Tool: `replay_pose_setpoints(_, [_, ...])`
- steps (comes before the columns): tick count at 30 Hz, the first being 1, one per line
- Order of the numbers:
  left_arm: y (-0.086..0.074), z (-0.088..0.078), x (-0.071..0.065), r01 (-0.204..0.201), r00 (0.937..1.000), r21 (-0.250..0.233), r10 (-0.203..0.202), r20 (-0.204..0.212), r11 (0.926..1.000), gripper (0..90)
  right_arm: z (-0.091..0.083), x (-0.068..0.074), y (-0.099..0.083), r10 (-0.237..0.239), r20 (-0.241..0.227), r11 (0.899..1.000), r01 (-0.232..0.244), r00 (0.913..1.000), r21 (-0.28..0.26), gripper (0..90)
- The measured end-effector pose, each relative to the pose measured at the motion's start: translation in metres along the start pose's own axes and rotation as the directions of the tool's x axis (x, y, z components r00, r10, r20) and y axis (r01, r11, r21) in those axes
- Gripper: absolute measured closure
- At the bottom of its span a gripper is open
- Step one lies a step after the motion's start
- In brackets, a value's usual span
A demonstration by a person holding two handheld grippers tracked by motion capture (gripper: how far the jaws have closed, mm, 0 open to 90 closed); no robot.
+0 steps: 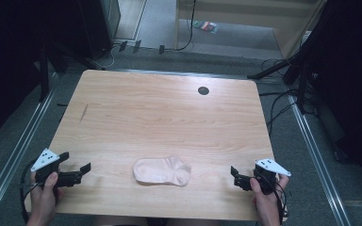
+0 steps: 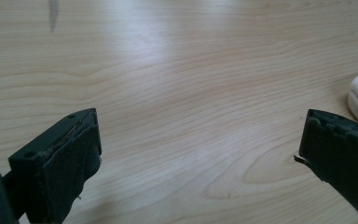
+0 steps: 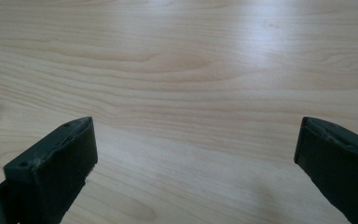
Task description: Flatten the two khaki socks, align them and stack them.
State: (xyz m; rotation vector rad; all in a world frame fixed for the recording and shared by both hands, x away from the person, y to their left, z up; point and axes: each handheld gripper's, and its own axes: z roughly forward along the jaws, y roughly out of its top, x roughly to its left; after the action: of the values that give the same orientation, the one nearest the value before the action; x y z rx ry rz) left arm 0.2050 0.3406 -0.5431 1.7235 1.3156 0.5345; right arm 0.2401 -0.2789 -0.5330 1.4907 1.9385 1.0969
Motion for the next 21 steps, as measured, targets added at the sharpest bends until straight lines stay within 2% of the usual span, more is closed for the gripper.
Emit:
replay_pose_setpoints(2, [-0.003, -0.006, 0.007, 0.014, 0.9998, -0.005, -0.014, -0.015, 0.9999, 0.0, -0.003, -0.007, -0.005, 0.008, 0.011, 1.000, -0.008, 0.9999, 0.008, 0.0])
replay_pose_setpoints(6, [-0.006, -0.011, 0.013, 0.024, 0.9994, -0.007, -0.024, -0.025, 0.9997, 0.0, -0.009, -0.016, -0.009, 0.018, 0.032, 1.000, -0.018, 0.9993, 0.011, 0.0])
replay_pose_setpoints(11, [-0.011, -0.017, 0.019, 0.016, 0.9987, 0.005, -0.016, -0.048, 0.9999, 0.0, -0.016, -0.027, -0.017, 0.030, 0.055, 0.999, -0.031, 0.9980, 0.018, 0.0])
replay_pose_setpoints(13, [-0.014, -0.022, 0.026, 0.027, 0.9980, 0.005, -0.026, -0.057, 0.9996, 0.0, -0.021, -0.035, -0.021, 0.043, 0.069, 0.999, -0.045, 0.9967, 0.018, 0.0])
replay_pose_setpoints(17, [-0.018, -0.024, 0.030, 0.034, 0.9976, 0.009, -0.034, -0.061, 0.9994, 0.0, -0.025, -0.040, -0.026, 0.056, 0.074, 0.998, -0.058, 0.9957, 0.017, 0.0])
replay_pose_setpoints(21, [-0.019, -0.025, 0.031, 0.037, 0.9975, 0.011, -0.037, -0.061, 0.9992, 0.0, -0.025, -0.039, -0.026, 0.050, 0.070, 0.998, -0.052, 0.9963, 0.019, 0.0])
